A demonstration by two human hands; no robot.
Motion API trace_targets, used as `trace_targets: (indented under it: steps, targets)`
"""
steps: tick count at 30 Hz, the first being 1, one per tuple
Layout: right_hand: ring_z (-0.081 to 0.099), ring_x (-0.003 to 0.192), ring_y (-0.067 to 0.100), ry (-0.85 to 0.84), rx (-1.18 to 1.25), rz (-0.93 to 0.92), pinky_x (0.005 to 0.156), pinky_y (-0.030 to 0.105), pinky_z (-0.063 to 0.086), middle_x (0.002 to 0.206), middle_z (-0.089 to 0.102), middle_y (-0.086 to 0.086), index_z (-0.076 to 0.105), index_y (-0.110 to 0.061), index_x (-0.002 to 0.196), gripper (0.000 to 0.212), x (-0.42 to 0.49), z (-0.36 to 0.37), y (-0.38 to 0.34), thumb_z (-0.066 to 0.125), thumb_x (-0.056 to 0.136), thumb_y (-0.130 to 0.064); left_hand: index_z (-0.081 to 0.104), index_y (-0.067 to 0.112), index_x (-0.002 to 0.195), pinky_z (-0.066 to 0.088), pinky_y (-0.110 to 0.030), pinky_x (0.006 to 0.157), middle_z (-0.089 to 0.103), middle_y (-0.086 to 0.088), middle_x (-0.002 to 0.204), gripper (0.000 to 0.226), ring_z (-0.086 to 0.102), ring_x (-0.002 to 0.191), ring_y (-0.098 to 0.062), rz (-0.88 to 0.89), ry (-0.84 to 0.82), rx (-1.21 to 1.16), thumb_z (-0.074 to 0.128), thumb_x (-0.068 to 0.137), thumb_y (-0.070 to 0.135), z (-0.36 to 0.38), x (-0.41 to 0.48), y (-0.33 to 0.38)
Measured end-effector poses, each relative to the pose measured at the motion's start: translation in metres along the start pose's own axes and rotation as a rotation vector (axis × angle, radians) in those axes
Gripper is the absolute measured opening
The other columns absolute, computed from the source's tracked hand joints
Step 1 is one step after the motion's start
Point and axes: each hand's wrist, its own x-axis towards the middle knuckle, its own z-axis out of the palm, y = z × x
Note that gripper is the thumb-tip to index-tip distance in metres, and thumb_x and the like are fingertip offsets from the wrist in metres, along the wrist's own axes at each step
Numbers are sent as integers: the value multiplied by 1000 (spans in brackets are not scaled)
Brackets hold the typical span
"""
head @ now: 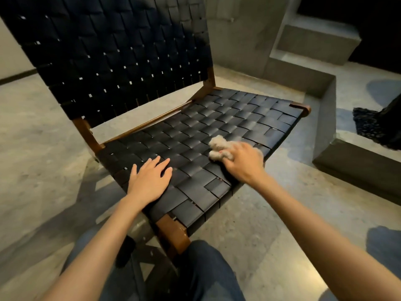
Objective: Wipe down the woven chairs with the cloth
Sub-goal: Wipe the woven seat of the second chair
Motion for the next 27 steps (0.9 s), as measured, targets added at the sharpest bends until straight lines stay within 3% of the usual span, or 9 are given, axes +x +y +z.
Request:
trace_targets:
  steps: [3,5,9,11,15,21,24,27]
  targets:
    - [55,104,22,4,105,-210,85,31,36,112,67,-3,68,-34,113,42,-37,4,-37,42,80,-38,30,38,145,3,-45,116,22,6,156,45,14,145,-18,0,15,5,24,100,45,1,0,0]
    - [49,98,25,-27,128,-251,87,34,32,105,65,-1,68,-32,114,41,-47,11,-45,44,82,-40,30,40,145,3,-46,116,22,6,156,45,14,145,-18,-3,15,21,23,100,45,1,2,-1]
    - [37,118,28,-38,-79,-165,98,40,25,134,49,-3,60,-32,124,45,-12,20,-14,47,84,-47,24,41,146,1,-49,115,18,8,157,47,10,146,-19,2,-15,36,22,100,46,5,8,-4]
    - [34,120,31,-22,-161,-92,96,43,28,141,43,-2,56,-30,129,48,16,22,9,50,85,-48,20,44,146,0,-51,115,15,9,158,47,7,146,-18,-10,-37,40,20,99,49,7,14,-6]
    - [34,117,32,-21,-303,-9,91,44,30,141,41,-1,50,-24,133,51,66,26,48,43,88,-48,14,48,146,-3,-53,114,10,9,159,47,3,147,-19,-26,-62,49,15,98,52,10,33,-10]
    - [34,116,39,-62,-270,145,95,48,27,146,38,-3,50,-46,131,46,107,33,53,34,91,-61,9,50,146,-5,-56,113,5,11,159,48,-1,147,-19,-37,-76,63,13,98,53,14,50,-16]
    - [39,106,37,-80,-250,84,89,44,33,139,44,1,58,-41,126,54,97,32,37,30,90,-69,9,51,145,-5,-54,113,6,12,159,48,-1,147,-18,-39,-69,56,11,97,55,13,49,-14]
    - [40,102,34,-67,-161,37,86,41,38,130,50,1,63,-32,120,50,77,30,10,36,91,-63,12,50,145,-5,-54,113,8,12,158,48,1,147,-18,-38,-48,42,10,97,54,11,47,-13]
